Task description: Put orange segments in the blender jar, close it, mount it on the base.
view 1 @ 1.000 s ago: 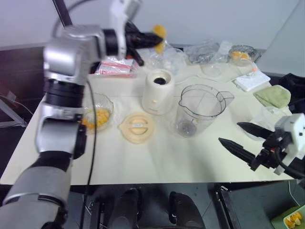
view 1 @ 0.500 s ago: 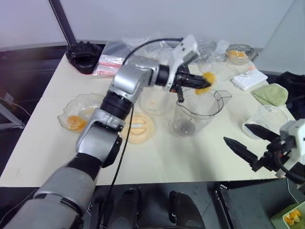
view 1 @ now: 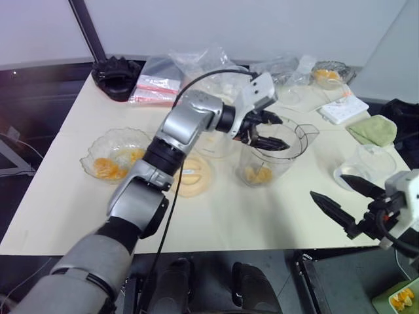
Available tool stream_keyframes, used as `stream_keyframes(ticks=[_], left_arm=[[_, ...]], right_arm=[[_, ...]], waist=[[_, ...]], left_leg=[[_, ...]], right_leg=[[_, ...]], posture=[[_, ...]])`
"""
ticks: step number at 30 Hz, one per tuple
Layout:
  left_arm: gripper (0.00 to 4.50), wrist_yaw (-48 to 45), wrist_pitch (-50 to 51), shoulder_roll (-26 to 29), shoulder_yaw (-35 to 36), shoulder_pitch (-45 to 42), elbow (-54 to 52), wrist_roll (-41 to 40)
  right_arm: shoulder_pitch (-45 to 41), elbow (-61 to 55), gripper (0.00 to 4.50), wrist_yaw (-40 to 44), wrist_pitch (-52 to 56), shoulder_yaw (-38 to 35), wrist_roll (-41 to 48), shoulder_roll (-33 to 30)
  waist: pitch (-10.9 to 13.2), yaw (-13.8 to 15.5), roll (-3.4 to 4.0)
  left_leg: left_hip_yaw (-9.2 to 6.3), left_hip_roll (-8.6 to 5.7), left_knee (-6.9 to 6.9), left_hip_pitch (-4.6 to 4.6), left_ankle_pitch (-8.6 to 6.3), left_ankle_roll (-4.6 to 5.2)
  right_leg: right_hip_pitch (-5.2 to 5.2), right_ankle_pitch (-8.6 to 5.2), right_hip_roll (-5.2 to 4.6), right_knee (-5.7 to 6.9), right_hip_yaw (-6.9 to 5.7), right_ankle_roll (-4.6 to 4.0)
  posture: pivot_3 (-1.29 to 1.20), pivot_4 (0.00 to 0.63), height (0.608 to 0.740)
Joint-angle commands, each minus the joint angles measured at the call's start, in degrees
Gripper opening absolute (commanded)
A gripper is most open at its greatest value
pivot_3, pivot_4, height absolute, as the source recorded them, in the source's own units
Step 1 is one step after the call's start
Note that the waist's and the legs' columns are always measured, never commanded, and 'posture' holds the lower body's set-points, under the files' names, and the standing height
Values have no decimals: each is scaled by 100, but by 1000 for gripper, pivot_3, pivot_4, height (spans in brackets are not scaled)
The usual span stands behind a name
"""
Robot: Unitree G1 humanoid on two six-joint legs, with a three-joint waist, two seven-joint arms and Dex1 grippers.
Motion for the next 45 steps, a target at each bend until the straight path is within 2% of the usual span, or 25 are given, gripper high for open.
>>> stream_keyframes(ticks=[1, 6, 9, 13, 19, 23, 27, 34, 45], left_arm=[[3896, 305, -67, -48, 448, -127, -148, -171], [3896, 1033, 88, 27, 1357, -149, -225, -612], [3896, 1235, 197, 576, 1880, 503, -1057, -847], [3896, 1253, 540, 1176, 2015, 1426, -2249, -1065], [3896, 1239, 934, 1926, 1939, 2683, -3516, -1213], [3896, 1212, 1472, 2322, 2023, 3661, -4566, -1645], [3896, 1282, 1899, 2567, 2089, 4146, -5318, -2073], [3896, 1631, 2426, 2701, 2210, 4445, -6066, -2750], [3896, 2208, 2667, 2747, 2115, 4515, -6368, -3185]], right_arm=[[32, 119, 4500, -112, -288, 122, -638, 123], [-18, 341, 4500, -556, -644, 352, -1428, 706], [-208, 601, 4500, -1222, -841, 514, -2065, 1235], [-507, 1074, 4500, -1538, -950, 504, -2479, 1452], [-1113, 2094, 4500, -1750, -1207, 551, -3046, 1412], [-1784, 3395, 4500, -1842, -1454, 592, -3415, 1220], [-2190, 4210, 4500, -1752, -1708, 662, -3653, 1016], [-2836, 5294, 4500, -1793, -1867, 547, -3646, 971], [-3602, 6575, 4500, -1487, -2076, 664, -3568, 772]], waist=[[0, 0, 0], [-2, -8, 6], [-6, -28, 14], [-9, 5, 32], [-9, -5, 40], [-12, -81, 52], [-9, -122, 60], [-14, -201, 70], [-14, -204, 74]], left_leg=[[0, 0, 0, 0, 0, 0], [-2, 3, 0, 2, 0, 0], [-3, 10, -1, 4, 0, 0], [-8, 24, -17, 19, 0, -1], [5, 16, -3, 18, 3, -5], [26, 17, 2, 26, 2, -6], [21, 18, -2, 27, 2, -5], [27, 19, -2, 38, 2, -5], [30, 19, -2, 54, 3, -4]], right_leg=[[0, 0, 0, 0, 0, 0], [-1, 0, 5, 4, 0, 1], [-2, 1, 12, 7, -1, 2], [-3, 0, 26, 19, -1, 0], [6, 5, 14, 15, 5, -10], [13, 7, 4, 4, 9, -14], [9, 7, 6, 14, 8, -15], [15, 7, 12, 18, 11, -14], [29, 7, 16, 22, 12, -13]], posture=[[0, 150, 740], [0, 150, 740], [0, 150, 740], [0, 150, 740], [0, 150, 740], [0, 150, 740], [0, 150, 740], [0, 150, 740], [0, 150, 740]])
